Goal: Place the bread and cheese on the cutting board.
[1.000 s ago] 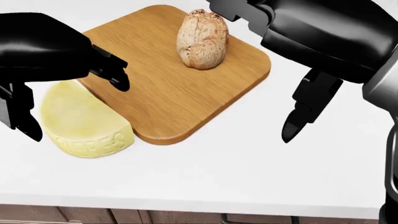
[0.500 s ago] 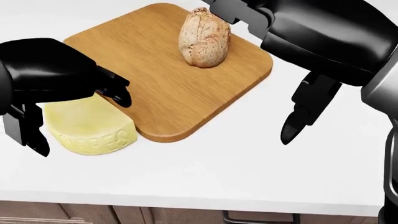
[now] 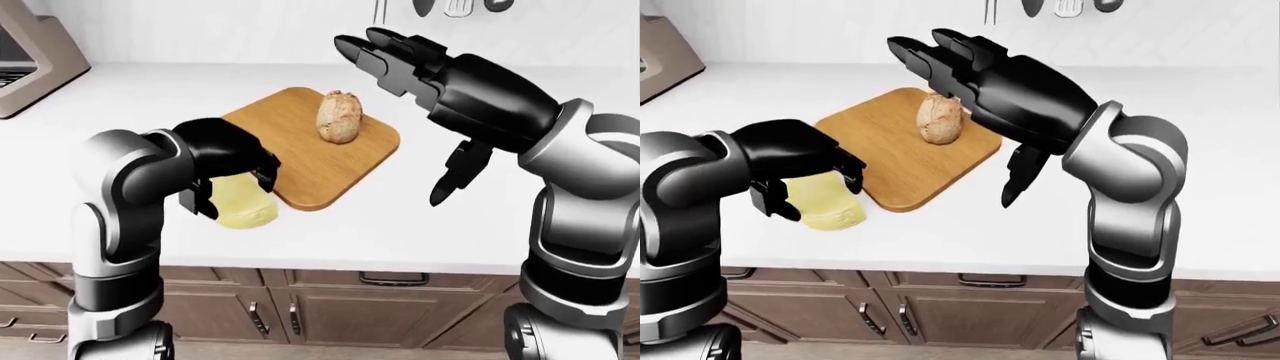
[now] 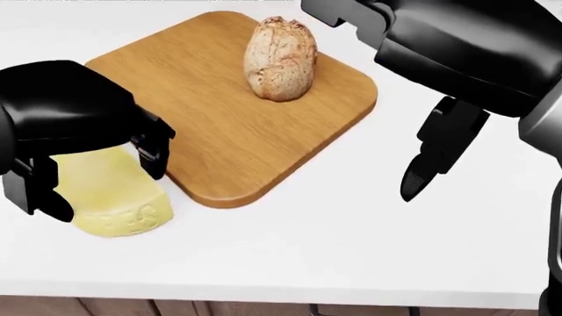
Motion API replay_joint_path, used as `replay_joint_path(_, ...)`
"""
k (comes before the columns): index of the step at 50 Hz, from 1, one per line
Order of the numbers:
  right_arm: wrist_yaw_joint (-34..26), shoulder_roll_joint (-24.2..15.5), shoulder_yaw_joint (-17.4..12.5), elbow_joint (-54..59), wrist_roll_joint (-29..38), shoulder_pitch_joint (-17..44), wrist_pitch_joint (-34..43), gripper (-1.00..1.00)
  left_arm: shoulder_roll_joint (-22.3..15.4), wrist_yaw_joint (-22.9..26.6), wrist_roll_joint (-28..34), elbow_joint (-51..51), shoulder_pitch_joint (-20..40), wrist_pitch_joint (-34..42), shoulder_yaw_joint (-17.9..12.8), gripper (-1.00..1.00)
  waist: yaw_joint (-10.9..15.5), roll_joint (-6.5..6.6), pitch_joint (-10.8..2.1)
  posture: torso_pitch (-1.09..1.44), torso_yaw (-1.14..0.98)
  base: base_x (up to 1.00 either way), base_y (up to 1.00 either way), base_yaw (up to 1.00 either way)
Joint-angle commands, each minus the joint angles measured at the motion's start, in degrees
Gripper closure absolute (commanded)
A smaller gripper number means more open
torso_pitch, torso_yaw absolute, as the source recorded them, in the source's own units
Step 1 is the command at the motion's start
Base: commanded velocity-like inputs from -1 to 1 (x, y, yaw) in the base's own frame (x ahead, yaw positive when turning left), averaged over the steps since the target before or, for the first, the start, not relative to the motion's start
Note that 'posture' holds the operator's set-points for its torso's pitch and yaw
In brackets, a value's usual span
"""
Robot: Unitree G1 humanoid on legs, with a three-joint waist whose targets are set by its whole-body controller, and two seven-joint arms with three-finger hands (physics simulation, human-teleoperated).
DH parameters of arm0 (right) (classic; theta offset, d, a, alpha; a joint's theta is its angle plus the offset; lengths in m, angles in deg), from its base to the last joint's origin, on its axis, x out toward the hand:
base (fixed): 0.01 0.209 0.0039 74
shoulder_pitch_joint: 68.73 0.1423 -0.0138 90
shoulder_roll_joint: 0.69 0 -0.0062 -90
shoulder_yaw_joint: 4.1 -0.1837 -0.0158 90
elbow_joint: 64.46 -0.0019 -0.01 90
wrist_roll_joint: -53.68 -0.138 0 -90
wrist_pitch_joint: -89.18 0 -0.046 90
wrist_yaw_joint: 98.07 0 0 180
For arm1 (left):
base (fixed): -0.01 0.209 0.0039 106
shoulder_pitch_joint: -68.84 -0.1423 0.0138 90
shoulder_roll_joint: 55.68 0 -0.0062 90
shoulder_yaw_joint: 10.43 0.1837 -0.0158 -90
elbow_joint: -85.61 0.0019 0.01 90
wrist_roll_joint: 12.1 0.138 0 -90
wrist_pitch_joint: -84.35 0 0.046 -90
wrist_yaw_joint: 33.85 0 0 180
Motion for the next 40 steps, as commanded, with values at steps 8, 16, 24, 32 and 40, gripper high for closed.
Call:
replay_joint_path(8,1.3,-0.2,-0.7,-1.1,-0.1,1.7,-0.1,-1.0,-2.0,1.2,-1.6,0.3,5.0,1.6,-1.0,0.72,0.0,-0.1,-1.17,0.0,0.0,0.0,0.0,0.0)
replay_joint_path(16,1.4,-0.1,-0.7,-0.9,0.0,1.7,-0.2,-1.0,-3.0,1.2,-2.3,1.9,8.7,2.1,-0.8,0.68,0.2,-0.32,-0.77,0.0,0.0,0.0,0.0,0.0)
replay_joint_path(24,0.9,-0.2,-0.9,-2.1,-0.2,1.3,0.6,-1.0,-3.3,-3.2,-1.1,9.8,16.1,2.2,0.2,0.7,0.3,-0.39,-0.64,0.0,0.0,0.0,0.0,0.0)
replay_joint_path(32,0.2,-0.6,-1.6,-4.2,-0.8,0.6,2.1,-1.0,-2.6,-15.7,2.3,28.4,28.3,0.2,2.2,0.76,0.2,-0.56,-0.6,0.0,0.0,0.0,0.0,0.0)
replay_joint_path(40,0.1,-2.1,-2.9,-6.3,-1.5,-1.2,3.3,-1.0,-1.1,-30.3,7.3,49.1,37.3,-4.2,4.8,0.8,0.2,-0.75,-0.91,0.0,0.0,0.0,0.0,0.0)
